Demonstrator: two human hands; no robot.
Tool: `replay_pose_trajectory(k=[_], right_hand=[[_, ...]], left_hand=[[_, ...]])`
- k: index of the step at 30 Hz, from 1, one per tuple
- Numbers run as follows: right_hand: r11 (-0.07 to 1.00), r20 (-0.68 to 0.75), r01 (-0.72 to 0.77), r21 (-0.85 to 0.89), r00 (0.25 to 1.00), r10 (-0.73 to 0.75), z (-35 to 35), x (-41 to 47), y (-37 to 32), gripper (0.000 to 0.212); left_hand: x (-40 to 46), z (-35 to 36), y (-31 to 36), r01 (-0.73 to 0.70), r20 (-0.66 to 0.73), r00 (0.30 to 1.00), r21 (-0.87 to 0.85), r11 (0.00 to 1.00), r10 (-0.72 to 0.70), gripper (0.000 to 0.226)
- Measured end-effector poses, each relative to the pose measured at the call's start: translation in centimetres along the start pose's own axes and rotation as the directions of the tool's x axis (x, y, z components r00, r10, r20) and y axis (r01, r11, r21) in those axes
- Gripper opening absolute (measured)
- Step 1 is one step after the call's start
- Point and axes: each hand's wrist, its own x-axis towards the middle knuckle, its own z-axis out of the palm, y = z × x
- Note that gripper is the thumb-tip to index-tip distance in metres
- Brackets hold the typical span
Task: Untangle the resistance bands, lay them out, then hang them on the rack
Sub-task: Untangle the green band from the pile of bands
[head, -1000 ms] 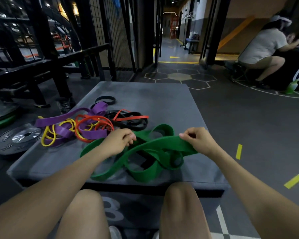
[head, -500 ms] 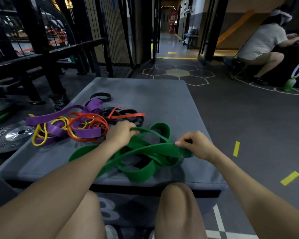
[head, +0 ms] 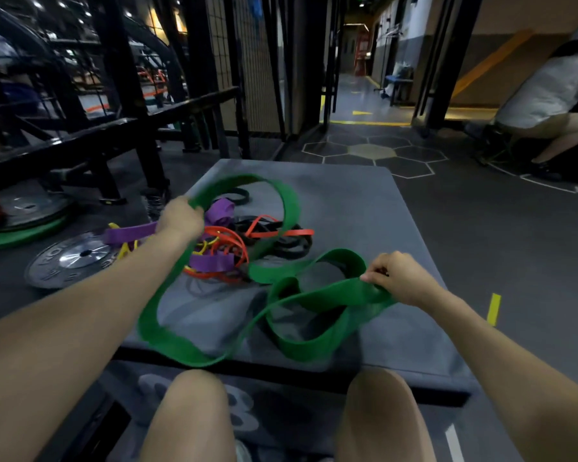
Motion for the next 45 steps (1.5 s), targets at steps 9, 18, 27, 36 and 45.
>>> replay_pose_trajectory(k=[9,18,27,36,45], right_hand=[[1.0,0.03,-0.019,-0.02,0.999,0.02,1.3,-0.7,0.9,0.023],[0.997,-0.002,0.076,0.02,0.997,-0.076,1.4,-1.2,1.2,0.052],[0.992,-0.004,0.115,0.06,0.993,-0.115,2.2,1.9,-4.1,0.027],[0.991,-0.304,0.135,-0.009,0.944,-0.131,-2.2,3.2,-10.2,0.017],[0.861,-0.596,0.378,0.339,0.794,-0.114,-14.2,4.3,-18.1,0.02]], left_hand=[[-9.3,7.2,2.4,-0.583,0.332,0.741,-0.114,0.805,0.584,0.029],[-8.9,10.7,1.2,-0.264,0.468,0.865,0.121,0.957,0.18,0.046],[-8.7,7.8,3.4,-0.208,0.271,0.912,-0.34,0.917,0.307,0.008],[-7.6,-0.6,8.6,-0.403,0.04,0.881,-0.455,0.794,0.471,0.009],[-6.1,-10.3,15.8,-0.599,-0.214,0.775,-0.549,0.583,0.595,0.023]])
